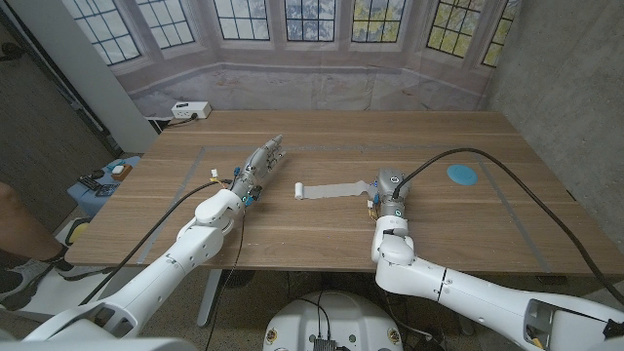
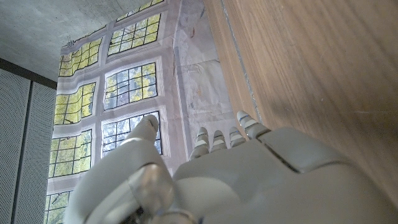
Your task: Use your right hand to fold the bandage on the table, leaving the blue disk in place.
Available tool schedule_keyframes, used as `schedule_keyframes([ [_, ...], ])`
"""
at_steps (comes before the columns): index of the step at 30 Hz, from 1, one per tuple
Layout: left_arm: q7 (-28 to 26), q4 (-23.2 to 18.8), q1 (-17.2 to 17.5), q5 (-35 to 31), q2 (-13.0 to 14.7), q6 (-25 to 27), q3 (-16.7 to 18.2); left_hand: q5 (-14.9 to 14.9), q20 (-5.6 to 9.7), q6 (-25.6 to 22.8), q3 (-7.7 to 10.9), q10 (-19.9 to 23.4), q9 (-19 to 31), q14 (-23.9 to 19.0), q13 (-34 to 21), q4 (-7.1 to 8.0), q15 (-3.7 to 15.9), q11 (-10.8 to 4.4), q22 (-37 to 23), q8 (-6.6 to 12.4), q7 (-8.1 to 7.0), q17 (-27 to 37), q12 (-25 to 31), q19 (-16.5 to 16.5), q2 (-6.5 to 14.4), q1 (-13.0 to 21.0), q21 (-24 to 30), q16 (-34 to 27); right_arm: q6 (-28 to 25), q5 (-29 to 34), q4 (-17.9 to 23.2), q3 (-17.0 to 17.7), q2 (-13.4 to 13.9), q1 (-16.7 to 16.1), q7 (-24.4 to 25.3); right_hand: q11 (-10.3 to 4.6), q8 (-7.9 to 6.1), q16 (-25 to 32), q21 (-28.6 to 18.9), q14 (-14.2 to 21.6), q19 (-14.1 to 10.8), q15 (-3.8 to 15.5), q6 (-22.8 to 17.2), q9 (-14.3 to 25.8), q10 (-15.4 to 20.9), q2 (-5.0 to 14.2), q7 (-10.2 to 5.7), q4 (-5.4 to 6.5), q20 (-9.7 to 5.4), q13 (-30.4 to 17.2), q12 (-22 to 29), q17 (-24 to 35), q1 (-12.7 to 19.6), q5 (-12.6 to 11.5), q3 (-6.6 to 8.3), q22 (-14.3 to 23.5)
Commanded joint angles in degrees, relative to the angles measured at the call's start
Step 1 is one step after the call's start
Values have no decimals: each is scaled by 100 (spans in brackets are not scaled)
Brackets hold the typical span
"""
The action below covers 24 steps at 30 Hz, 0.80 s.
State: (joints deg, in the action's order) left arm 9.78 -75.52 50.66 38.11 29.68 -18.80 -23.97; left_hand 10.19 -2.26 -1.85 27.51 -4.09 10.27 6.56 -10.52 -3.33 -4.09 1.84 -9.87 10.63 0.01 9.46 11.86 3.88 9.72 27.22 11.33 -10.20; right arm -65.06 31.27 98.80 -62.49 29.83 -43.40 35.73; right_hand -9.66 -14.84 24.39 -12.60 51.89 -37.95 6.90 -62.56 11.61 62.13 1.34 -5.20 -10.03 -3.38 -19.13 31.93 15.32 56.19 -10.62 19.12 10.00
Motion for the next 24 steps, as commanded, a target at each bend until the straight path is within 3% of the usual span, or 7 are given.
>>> schedule_keyframes([
  [1, 24, 21, 2, 18, -14, 2, -6, 24, -3, -72, -6, 7, 14, -18, -20, -30, -16, -19, -19, 32, 3, 12, 12, 7, 43, 25, -11, 8, 281, 168, -246, 185, -132, -174, 135, -33, -56, 60, -49, 103, -96, 652, -140, 19, 149, 1, -44, -15, -334, -30, 77, 24, 191, 8, -30, 33],
  [24, 20, -10, 30, 10, -18, -25, -10, 23, -5, -72, -1, 15, 15, -17, -21, -41, -15, -2, -18, 19, -7, 13, 7, 10, 43, 23, -9, 9, 698, 353, -541, 454, -264, -370, 401, -167, -126, 169, -56, 473, -182, 678, -457, 52, 523, -29, -134, 4, -457, -182, 307, 55, 696, 40, -103, 41],
])
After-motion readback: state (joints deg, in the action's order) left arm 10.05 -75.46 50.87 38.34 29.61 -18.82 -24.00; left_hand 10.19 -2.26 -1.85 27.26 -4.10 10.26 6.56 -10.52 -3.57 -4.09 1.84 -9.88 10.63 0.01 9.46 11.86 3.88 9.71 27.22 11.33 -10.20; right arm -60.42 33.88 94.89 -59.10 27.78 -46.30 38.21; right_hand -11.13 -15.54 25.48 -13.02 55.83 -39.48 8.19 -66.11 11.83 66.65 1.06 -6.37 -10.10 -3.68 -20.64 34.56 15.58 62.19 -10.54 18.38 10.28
